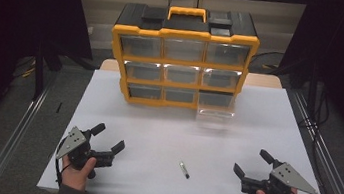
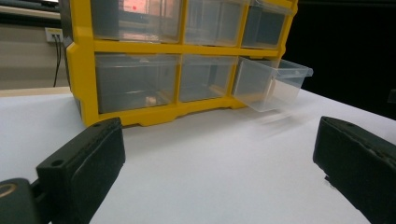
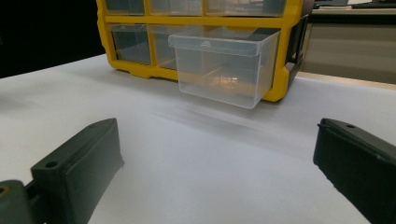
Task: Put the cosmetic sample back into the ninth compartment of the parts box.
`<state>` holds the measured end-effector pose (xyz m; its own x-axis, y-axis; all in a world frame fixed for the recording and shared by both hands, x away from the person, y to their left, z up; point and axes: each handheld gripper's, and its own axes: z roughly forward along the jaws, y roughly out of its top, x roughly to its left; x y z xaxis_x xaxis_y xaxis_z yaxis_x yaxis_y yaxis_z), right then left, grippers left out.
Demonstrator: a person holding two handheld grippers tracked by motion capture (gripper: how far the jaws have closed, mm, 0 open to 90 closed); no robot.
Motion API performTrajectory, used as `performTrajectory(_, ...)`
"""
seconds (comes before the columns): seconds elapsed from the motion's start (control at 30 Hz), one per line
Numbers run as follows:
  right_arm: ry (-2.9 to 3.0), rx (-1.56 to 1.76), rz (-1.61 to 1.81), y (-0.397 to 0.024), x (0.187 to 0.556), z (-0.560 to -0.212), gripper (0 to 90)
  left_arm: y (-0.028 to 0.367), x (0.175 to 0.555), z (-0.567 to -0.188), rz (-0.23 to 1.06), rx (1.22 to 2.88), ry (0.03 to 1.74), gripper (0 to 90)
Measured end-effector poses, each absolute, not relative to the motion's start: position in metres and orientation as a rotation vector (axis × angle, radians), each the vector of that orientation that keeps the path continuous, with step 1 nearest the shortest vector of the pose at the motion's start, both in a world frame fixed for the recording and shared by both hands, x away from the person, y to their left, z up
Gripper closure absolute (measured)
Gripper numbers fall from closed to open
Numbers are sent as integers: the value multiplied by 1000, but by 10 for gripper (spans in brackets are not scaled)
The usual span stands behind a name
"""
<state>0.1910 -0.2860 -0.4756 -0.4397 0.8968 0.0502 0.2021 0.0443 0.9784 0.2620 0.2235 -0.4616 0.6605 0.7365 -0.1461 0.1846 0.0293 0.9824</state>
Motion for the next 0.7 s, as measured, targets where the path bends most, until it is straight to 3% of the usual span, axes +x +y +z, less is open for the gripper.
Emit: performTrajectory(0.7, 1743, 1129, 1461, -267, 197, -470, 0, 222, 261, -463, 512, 1549, 779, 26)
